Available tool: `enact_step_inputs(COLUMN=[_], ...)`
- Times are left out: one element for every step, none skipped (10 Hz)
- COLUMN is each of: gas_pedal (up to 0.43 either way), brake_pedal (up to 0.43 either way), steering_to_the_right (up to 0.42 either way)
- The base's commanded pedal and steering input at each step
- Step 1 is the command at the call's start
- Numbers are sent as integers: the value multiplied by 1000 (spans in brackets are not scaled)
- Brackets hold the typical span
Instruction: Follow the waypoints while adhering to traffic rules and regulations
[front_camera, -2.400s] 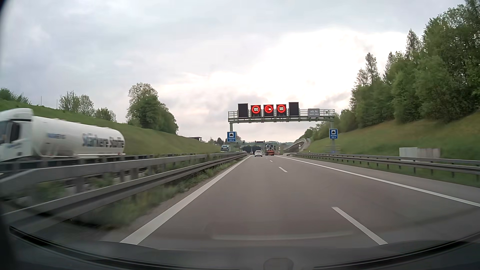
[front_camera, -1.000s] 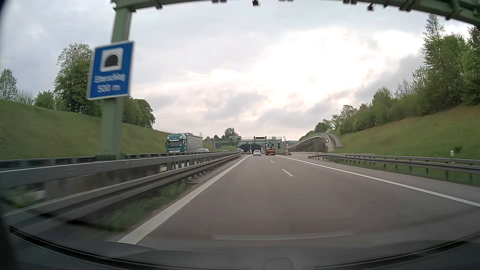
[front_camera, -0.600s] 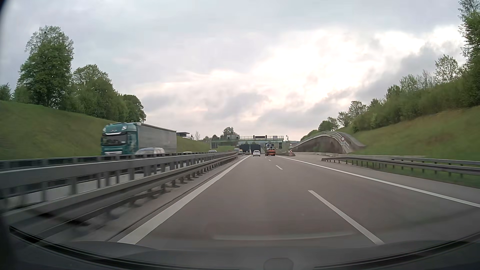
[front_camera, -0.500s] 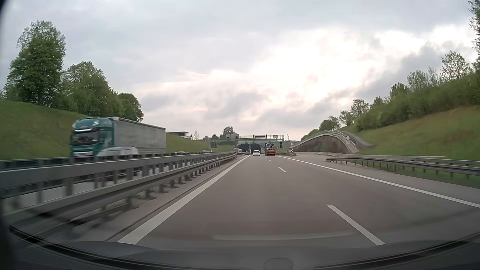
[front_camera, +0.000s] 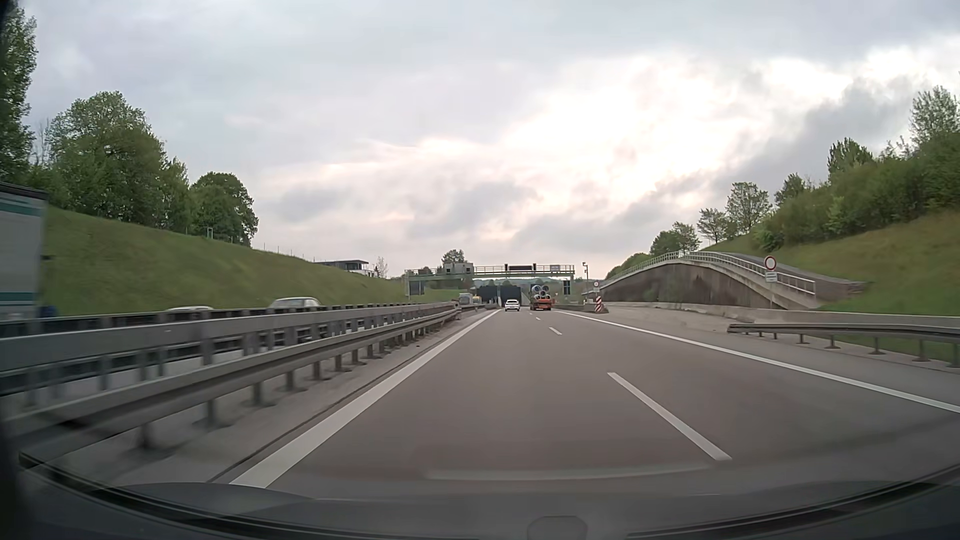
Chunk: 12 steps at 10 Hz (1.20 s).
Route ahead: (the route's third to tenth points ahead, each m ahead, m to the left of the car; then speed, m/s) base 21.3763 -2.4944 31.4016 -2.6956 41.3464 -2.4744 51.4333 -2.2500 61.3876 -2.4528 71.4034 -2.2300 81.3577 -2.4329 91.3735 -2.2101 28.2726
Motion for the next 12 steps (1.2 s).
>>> enact_step_inputs(gas_pedal=[87,87,87,87,87,87,87,87,87,87,87,87], brake_pedal=[0,0,0,0,0,0,0,0,0,0,0,0], steering_to_the_right=[-1,-1,-1,-1,-1,-1,-1,-1,-1,-1,-1,-1])
